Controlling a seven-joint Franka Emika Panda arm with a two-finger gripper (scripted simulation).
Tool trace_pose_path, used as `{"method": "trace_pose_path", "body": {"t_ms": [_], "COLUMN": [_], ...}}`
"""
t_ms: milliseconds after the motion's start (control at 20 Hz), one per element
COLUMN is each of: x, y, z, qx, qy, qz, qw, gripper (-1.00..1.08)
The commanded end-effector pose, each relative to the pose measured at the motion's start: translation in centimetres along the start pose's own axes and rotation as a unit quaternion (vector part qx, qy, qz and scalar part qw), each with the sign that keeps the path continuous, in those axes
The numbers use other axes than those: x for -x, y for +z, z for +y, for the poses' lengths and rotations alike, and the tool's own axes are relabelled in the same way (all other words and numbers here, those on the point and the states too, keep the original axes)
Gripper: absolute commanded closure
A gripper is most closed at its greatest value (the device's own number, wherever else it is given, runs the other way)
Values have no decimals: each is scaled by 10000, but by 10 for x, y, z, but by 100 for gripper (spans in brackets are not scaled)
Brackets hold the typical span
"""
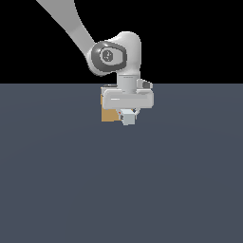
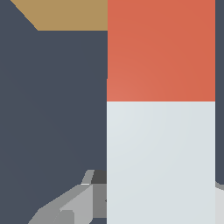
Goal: Insert the peg into the horizontal hole in a box.
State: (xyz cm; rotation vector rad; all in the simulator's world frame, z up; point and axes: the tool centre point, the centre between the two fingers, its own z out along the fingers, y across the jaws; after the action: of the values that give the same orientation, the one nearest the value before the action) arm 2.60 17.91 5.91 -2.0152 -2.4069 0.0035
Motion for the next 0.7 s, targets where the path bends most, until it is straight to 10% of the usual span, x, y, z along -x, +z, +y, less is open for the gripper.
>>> {"method": "trace_pose_path", "body": {"t_ms": [0, 650], "x": [3, 0], "y": [-2, -2], "z": [1, 1], "qx": [17, 12], "qy": [31, 23], "qz": [-2, -7], "qw": [10000, 10000], "gripper": [108, 108]}}
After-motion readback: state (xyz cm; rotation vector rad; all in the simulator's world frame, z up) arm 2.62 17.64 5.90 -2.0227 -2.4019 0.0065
